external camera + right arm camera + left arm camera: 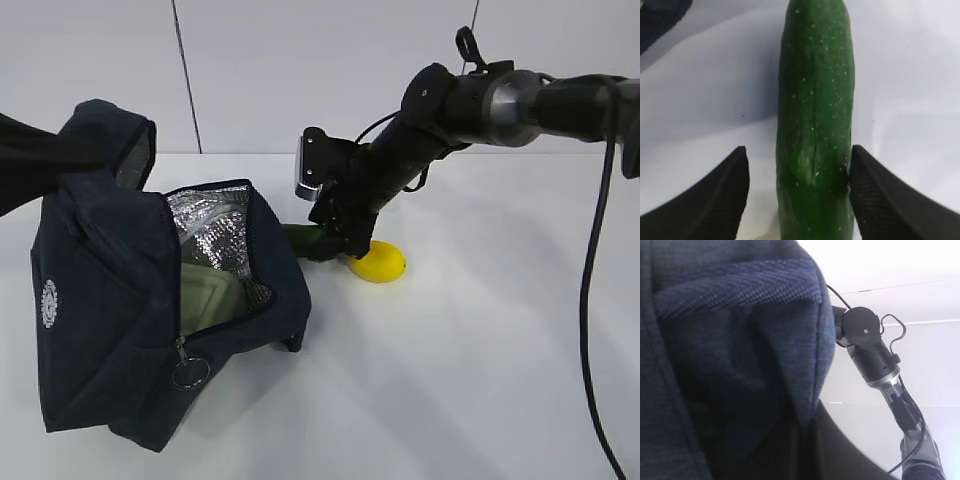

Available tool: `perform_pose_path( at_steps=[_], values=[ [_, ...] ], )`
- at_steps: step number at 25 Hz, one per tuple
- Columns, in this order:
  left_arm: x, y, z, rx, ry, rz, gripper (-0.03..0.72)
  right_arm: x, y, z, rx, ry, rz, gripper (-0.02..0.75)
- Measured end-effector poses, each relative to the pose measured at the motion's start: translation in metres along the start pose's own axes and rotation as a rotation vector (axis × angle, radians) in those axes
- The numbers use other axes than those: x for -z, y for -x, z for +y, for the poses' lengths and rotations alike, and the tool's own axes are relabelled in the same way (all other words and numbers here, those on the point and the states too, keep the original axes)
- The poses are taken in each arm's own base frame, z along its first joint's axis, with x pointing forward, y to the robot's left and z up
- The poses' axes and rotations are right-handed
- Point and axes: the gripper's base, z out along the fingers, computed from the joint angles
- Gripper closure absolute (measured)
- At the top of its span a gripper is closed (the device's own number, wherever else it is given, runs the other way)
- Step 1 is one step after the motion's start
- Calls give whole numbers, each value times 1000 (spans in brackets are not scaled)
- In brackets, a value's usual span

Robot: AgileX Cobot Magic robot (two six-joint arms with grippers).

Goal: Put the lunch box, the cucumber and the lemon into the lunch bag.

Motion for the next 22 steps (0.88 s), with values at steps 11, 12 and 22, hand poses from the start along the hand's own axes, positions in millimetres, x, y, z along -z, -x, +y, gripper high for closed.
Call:
perform_pose_path(
  at_steps=[11,12,22],
  values=[
    [0,-1,-1,0,-9,11,695,-8,-3,3,-23,23,-11,253],
    [0,-1,-1,0,-9,11,695,-8,-3,3,-23,23,-11,253],
    [0,-1,-1,0,-9,11,695,-12,-5,3,-47,29,-11,263]
  ],
)
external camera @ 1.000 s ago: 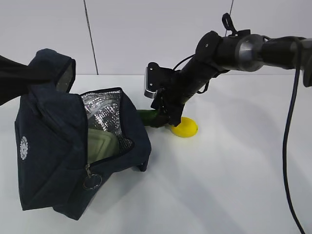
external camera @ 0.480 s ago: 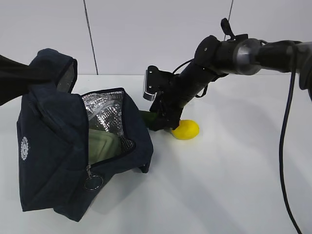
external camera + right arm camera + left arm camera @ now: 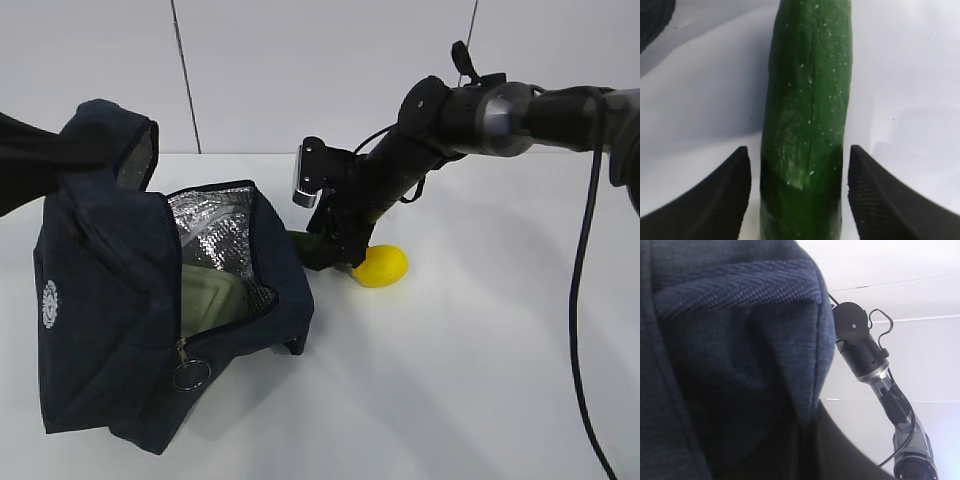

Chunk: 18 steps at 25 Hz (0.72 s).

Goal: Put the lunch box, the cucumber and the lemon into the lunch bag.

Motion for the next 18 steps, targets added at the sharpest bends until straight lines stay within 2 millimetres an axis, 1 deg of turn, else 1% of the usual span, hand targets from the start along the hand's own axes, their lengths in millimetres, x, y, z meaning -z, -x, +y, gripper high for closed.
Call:
perform_pose_path(
  at_steps=[7,18],
  values=[
    [0,0,0,0,0,0,695,1,1,-1,-2,-3,-1,335],
    [0,0,0,2,-2,-2,695,1,1,-1,-9,-3,-3,339]
  ],
)
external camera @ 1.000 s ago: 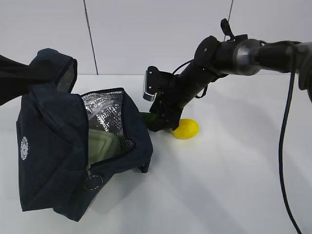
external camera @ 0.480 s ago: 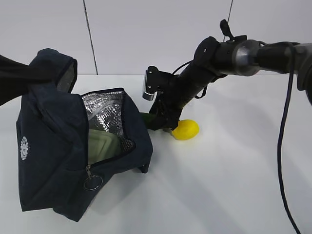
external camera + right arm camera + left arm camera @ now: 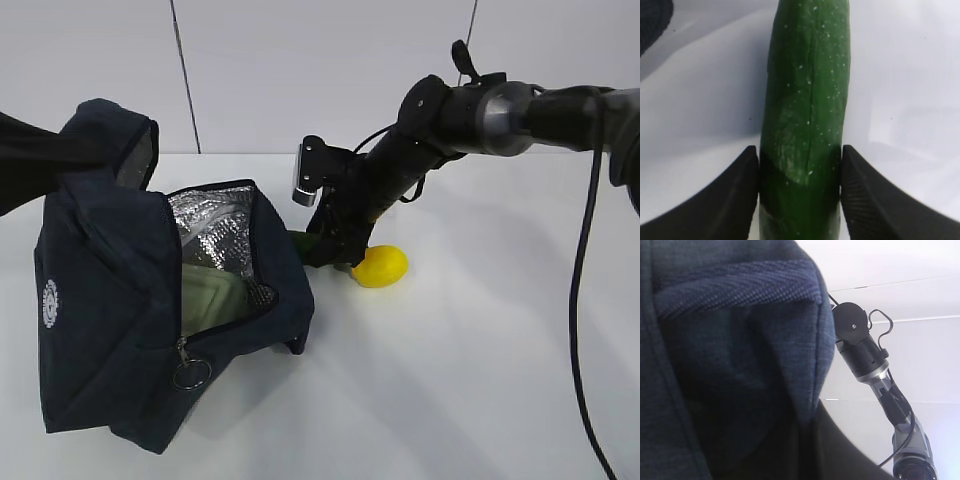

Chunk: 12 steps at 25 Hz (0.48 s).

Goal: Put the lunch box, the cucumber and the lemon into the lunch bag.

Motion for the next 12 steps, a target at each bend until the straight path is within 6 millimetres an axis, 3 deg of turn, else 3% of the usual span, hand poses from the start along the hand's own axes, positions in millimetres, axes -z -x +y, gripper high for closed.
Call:
perform_pose_path(
  at_steps=[12],
  values=[
    [0,0,0,0,0,0,695,0,0,0,-8,0,0,372]
  ],
)
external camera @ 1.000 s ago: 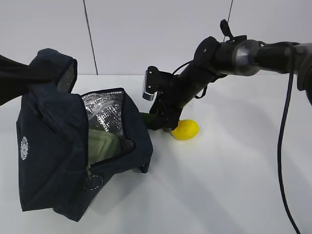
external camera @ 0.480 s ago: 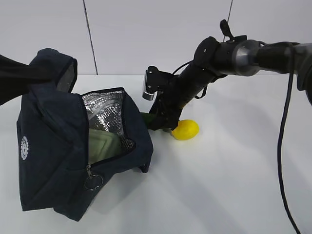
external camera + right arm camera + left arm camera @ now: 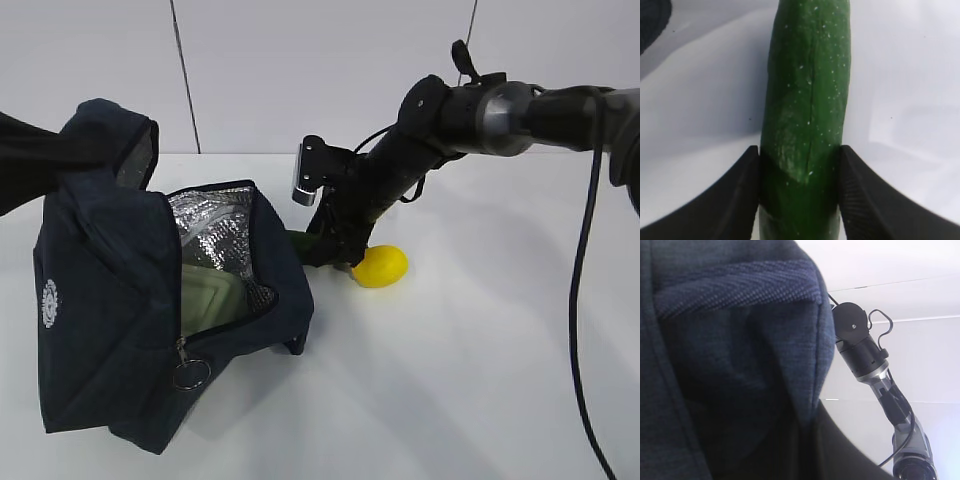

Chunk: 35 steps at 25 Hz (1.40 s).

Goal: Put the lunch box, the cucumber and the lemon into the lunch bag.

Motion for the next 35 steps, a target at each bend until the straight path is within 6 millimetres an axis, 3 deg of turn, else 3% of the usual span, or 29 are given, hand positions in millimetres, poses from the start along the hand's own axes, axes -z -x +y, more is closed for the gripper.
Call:
perform_pose_path(
  at_steps=[35],
  values=[
    [0,1,-1,9,-12,-9,695,0,0,0,-6,3,0,405]
  ],
)
